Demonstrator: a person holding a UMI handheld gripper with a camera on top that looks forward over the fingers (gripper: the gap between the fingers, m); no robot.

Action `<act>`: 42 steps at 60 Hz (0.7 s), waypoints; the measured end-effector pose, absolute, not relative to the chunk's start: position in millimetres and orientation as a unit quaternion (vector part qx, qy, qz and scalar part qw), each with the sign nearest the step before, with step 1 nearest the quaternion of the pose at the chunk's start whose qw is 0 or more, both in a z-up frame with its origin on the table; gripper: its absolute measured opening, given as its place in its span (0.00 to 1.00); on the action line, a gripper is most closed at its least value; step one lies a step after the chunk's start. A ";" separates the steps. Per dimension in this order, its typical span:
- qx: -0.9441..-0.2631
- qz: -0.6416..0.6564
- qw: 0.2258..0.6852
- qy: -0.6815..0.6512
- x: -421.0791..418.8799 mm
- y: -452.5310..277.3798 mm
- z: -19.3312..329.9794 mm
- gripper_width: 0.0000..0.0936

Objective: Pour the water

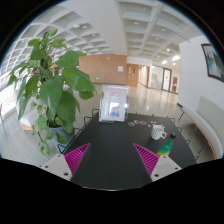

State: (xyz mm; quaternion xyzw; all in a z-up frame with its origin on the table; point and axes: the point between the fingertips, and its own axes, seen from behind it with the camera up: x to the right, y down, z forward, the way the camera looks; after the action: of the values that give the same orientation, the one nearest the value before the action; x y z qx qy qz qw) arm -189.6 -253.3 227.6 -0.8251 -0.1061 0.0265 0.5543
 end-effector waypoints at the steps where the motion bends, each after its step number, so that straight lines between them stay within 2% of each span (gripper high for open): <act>1: -0.826 0.028 0.553 -0.104 -180.7 -267.3 233.5 0.92; 12: -0.839 0.025 0.535 -0.092 -139.1 -282.3 202.3 0.92; 28: -0.859 -0.023 0.509 -0.054 -37.9 -262.0 99.9 0.92; 36: -0.860 -0.050 0.507 -0.019 17.8 -236.8 70.8 0.92; 42: -0.853 -0.063 0.518 -0.004 48.6 -211.9 61.9 0.92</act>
State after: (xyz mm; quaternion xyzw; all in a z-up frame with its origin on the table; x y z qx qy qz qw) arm 48.6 -211.9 61.9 -0.8529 -0.0039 -0.0632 0.5182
